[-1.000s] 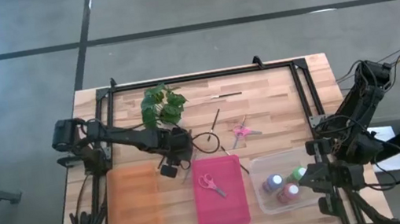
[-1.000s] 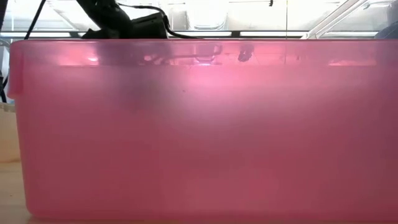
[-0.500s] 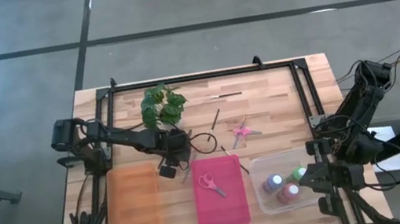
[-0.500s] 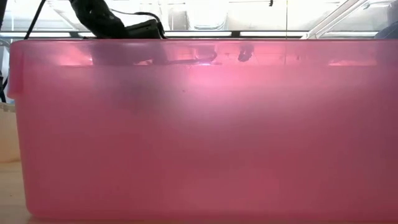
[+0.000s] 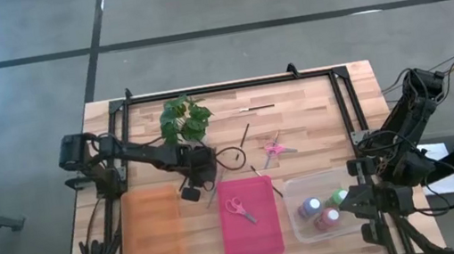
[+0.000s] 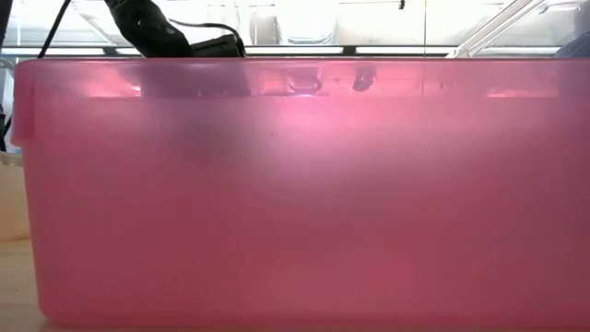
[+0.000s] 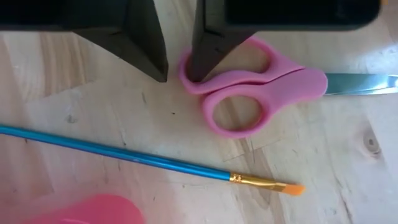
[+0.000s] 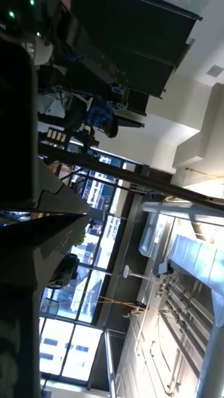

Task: Pick & Place Paint Supplies
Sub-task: Put the left pink scissors into the pink bin

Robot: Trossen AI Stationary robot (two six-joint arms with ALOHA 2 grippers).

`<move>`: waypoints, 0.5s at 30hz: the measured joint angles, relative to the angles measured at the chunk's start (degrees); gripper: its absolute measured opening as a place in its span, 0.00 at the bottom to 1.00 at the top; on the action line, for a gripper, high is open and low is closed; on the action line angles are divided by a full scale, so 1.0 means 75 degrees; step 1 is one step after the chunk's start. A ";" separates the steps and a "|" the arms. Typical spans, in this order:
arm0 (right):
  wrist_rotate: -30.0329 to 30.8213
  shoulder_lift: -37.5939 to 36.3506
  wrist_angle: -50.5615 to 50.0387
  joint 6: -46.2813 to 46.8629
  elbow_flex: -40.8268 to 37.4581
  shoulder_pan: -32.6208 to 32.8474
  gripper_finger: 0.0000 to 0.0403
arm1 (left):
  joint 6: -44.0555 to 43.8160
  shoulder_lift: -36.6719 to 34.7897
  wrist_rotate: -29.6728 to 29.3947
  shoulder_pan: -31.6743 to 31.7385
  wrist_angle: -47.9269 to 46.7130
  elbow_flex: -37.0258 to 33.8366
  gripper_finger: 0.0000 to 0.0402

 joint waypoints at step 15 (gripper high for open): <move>0.0000 0.0003 0.0001 0.0003 0.0000 0.0000 0.02 | 0.0201 -0.0009 0.0148 0.0251 0.0043 0.0012 0.01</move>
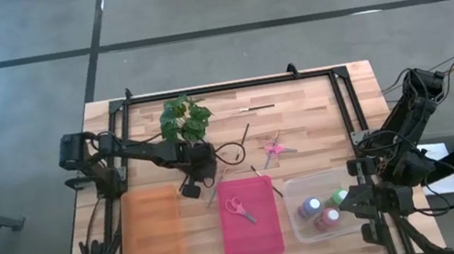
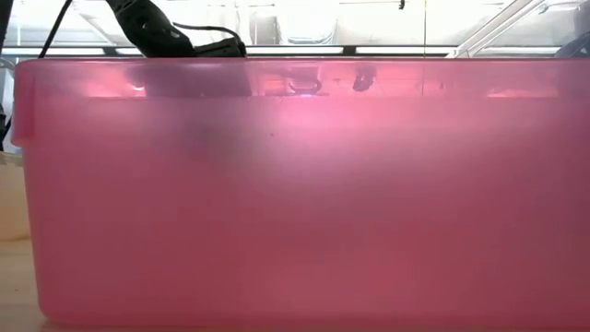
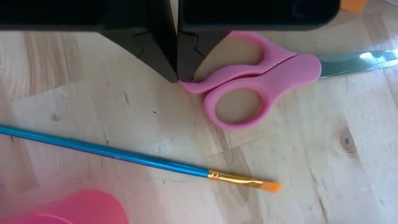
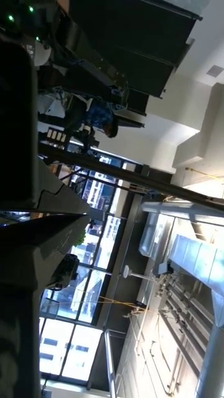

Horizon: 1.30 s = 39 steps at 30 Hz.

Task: Pick & Place Paint Supplies
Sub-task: Put the left pink scissors into the pink bin

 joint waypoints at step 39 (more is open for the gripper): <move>0.0000 0.0000 -0.0008 0.0029 0.0000 0.0000 0.02 | -0.1126 -0.0015 0.0092 -0.0882 -0.1455 0.0425 0.09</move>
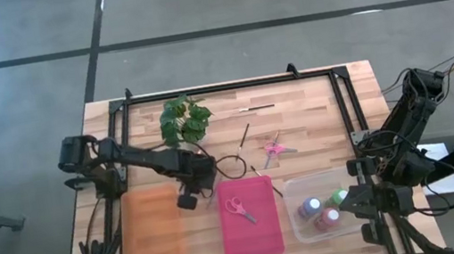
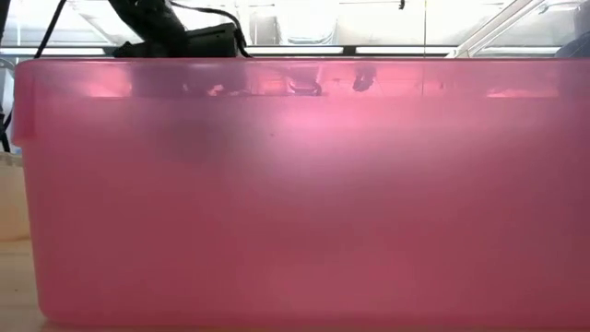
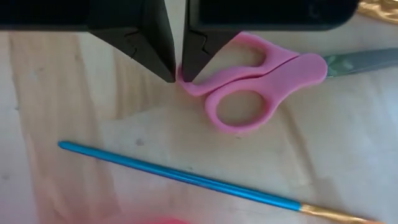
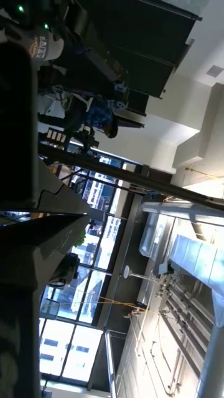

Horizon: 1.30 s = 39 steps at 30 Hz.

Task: Pick & Place Paint Supplies
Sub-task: Put the left pink scissors into the pink bin

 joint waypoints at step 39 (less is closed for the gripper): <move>-0.0020 0.0003 0.0000 0.0000 0.0000 0.0000 0.02 | -0.5293 -0.0953 -0.0764 0.0076 -0.0652 0.0000 0.19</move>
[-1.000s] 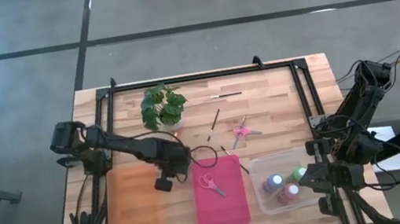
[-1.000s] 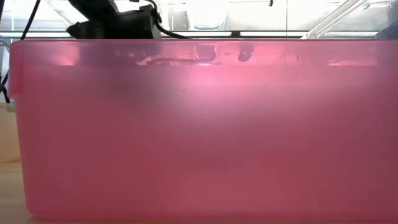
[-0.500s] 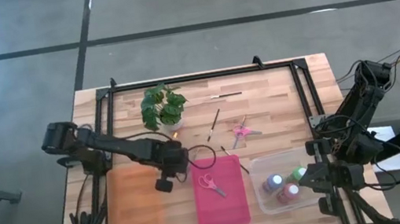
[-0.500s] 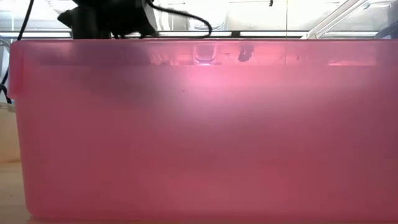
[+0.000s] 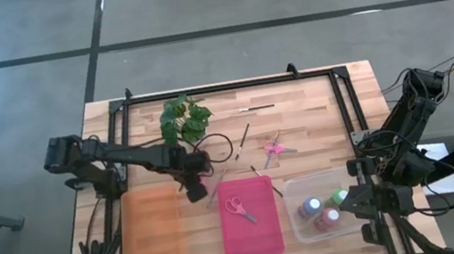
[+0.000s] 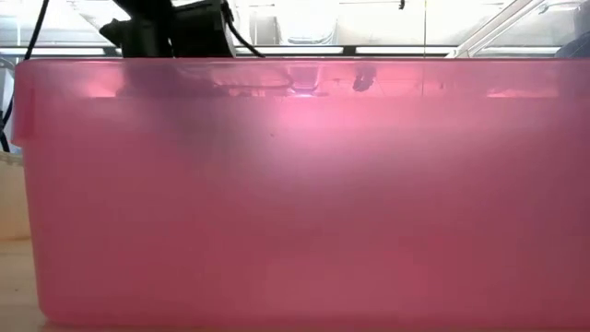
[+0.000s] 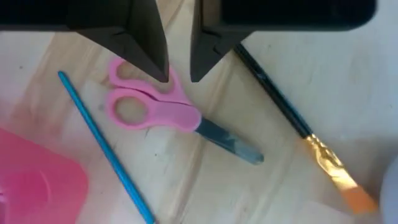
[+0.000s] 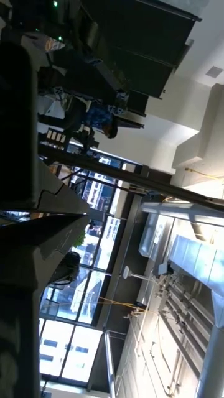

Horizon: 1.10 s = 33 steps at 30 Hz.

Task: Pick & Place Paint Supplies
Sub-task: Put the left pink scissors into the pink bin

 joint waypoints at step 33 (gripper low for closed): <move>-0.0009 -0.0038 0.0001 0.0000 0.0000 0.0000 0.02 | -0.1479 0.0968 0.0171 -0.0001 0.0154 0.0000 0.33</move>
